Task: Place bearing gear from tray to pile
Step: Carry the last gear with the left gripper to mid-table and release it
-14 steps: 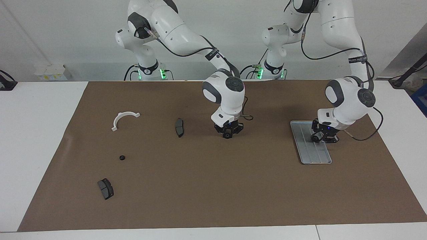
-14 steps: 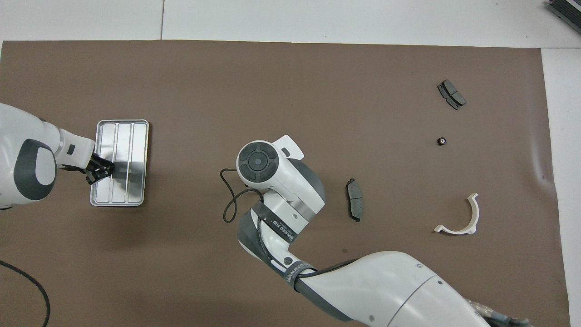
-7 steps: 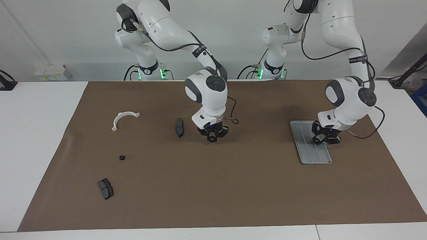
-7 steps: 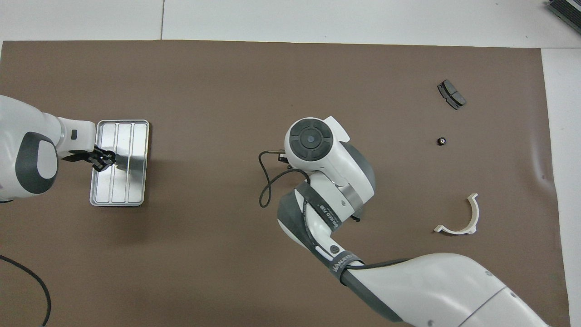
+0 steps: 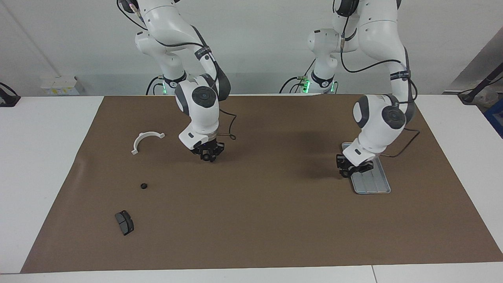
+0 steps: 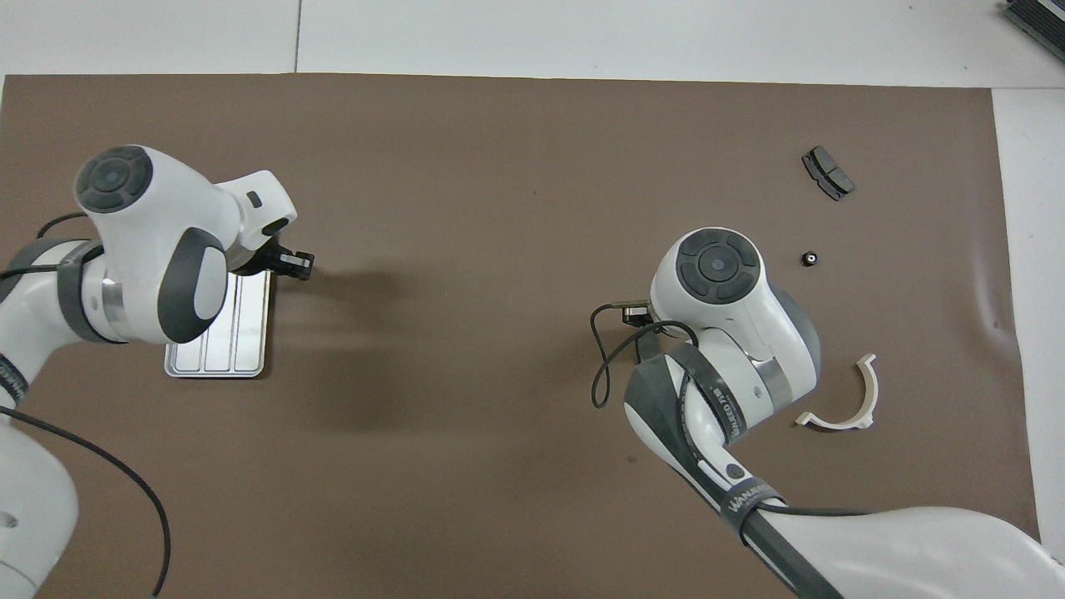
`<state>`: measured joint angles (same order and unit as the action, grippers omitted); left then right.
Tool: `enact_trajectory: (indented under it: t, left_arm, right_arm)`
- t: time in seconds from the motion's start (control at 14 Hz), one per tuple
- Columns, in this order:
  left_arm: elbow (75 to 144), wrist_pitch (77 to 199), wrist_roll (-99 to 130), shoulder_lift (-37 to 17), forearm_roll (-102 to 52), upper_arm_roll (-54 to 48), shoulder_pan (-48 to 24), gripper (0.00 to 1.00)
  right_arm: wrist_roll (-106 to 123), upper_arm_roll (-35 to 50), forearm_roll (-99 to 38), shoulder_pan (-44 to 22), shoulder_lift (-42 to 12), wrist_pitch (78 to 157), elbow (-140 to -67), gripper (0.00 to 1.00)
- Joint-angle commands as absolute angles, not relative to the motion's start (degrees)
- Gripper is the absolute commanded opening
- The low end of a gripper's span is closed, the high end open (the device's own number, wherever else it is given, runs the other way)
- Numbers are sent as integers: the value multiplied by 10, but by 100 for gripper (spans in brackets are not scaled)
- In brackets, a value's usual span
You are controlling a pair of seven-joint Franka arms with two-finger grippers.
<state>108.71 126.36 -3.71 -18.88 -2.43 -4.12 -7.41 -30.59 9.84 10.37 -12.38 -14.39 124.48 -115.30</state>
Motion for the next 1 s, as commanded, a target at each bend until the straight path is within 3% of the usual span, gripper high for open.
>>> enact_trajectory:
  t: [0.0, 0.43, 0.5, 0.64, 0.78, 0.93]
  left_arm:
    - [1085, 1246, 116, -185, -18, -33, -159, 15]
    - [1082, 1284, 290, -183, -60, -38, -284, 16]
    - [1082, 1288, 292, -183, -74, -38, -295, 17]
    - [1078, 1288, 292, -183, -78, -38, -307, 53]
    - [1075, 1288, 292, -184, -78, -38, -307, 71]
    - [1064, 1284, 291, -187, -77, -36, -306, 93]
  right_arm:
    - [-266, 106, 103, -96, -114, 1262, -1206, 0]
    - [-86, 106, 39, -14, -84, 1272, -1271, 0]
    - [-66, 106, 32, -4, -81, 1279, -1281, 9]
    - [-48, 106, 32, 9, -77, 1281, -1288, 51]
    - [-50, 106, 32, 15, -78, 1281, -1286, 70]
    - [-58, 106, 11, 16, -77, 1271, -1265, 98]
